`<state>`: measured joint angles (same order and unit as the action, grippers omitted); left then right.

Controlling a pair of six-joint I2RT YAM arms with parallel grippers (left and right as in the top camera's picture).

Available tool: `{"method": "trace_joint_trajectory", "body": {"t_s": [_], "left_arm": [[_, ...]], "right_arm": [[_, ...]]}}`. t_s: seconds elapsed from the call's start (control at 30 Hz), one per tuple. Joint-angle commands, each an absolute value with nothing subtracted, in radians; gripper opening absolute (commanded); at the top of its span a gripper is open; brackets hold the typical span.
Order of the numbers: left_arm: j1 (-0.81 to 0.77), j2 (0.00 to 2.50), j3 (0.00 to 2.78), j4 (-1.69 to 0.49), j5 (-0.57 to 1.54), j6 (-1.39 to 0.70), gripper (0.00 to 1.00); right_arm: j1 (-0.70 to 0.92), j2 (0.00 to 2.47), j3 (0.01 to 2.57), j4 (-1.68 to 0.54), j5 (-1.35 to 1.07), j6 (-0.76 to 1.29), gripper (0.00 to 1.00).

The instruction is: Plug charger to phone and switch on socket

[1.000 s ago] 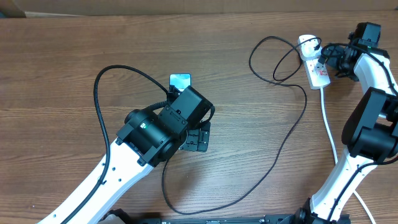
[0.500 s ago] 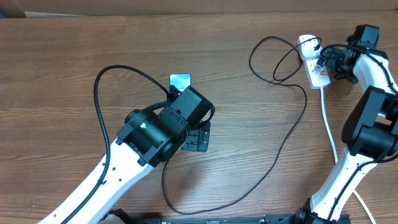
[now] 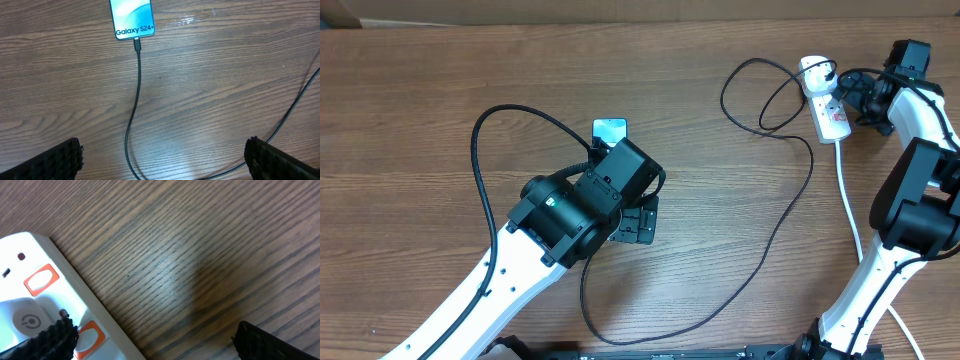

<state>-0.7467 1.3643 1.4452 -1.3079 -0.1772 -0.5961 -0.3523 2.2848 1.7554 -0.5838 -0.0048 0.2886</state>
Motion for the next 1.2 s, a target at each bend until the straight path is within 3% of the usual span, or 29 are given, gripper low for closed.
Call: {"method": "trace_joint_trajectory", "body": {"t_s": [0.0, 1.17], "left_arm": [[-0.753, 1.372, 1.441, -1.304, -0.191, -0.58, 1.0], [-0.753, 1.372, 1.441, -1.296, -0.19, -0.58, 1.0]], "right_arm": [[-0.36, 2.301, 1.753, -0.577, -0.021, 0.339, 1.0], [-0.346, 2.303, 1.722, -0.607, -0.07, 0.336, 1.0]]}}
